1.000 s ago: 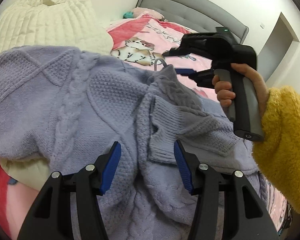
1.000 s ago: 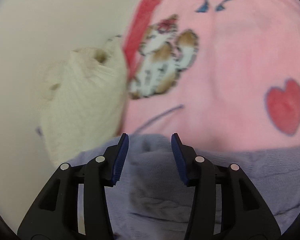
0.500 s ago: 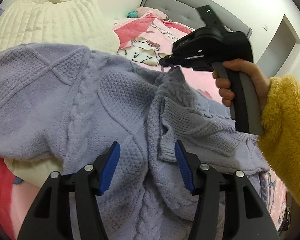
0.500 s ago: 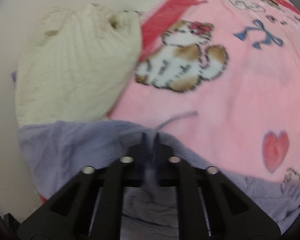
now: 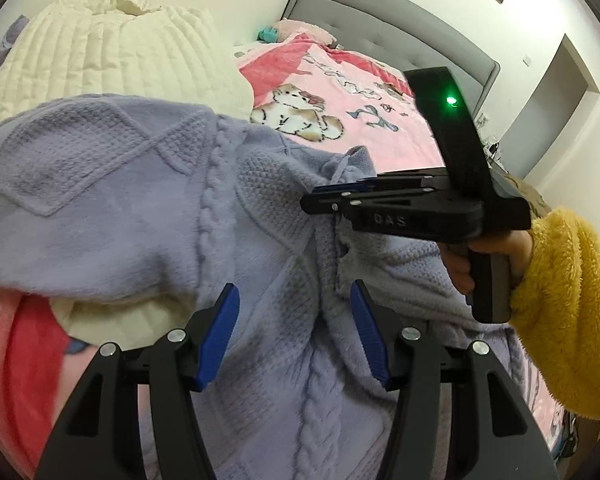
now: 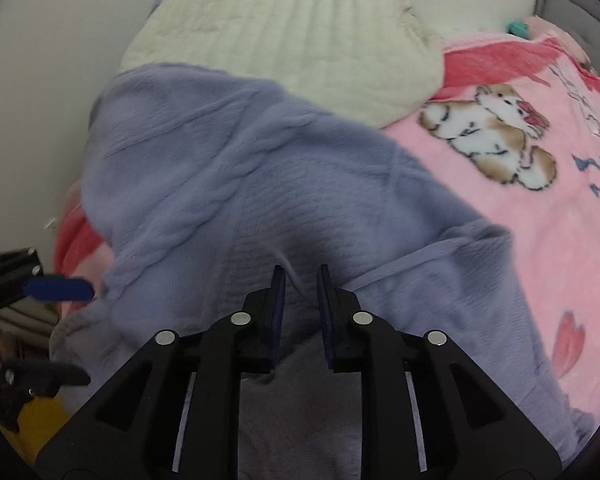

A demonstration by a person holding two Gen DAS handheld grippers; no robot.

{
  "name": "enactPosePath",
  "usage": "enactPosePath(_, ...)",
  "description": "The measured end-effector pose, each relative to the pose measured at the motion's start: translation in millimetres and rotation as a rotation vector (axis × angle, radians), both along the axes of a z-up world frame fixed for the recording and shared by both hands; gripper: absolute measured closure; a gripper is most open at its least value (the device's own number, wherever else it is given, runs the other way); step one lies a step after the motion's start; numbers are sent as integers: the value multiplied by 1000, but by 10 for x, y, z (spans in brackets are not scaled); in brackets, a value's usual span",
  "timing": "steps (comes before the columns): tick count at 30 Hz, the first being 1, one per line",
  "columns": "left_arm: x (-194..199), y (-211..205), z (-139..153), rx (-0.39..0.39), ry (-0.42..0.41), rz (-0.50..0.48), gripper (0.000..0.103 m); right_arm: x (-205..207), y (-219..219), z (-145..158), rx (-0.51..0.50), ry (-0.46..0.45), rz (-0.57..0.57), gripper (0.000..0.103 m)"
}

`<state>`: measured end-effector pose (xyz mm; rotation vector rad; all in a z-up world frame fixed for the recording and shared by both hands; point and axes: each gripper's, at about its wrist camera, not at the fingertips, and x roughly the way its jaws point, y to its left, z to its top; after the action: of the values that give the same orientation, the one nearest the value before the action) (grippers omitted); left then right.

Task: Fold large clothes

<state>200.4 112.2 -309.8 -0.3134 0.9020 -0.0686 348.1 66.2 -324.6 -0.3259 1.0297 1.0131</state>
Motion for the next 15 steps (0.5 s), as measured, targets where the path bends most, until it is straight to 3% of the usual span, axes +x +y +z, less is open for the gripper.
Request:
enactPosePath(1, -13, 16, -8, 3, 5, 4, 46, -34, -20, 29, 32, 14, 0, 60)
enactPosePath(3, -38, 60, -22, -7, 15, 14, 46, -109, -56, 78, 78, 29, 4, 54)
enactPosePath(8, -92, 172, 7, -10, 11, 41, 44, -218, -88, 98, 75, 76, 15, 55)
enactPosePath(11, -135, 314, 55, -27, -7, 71, 31, -191, -157, 121, 115, 118, -62, 54)
enactPosePath(15, -268, 713, 95, -45, -34, 239, 16, -236, -214, 198, 128, 149, -166, 52)
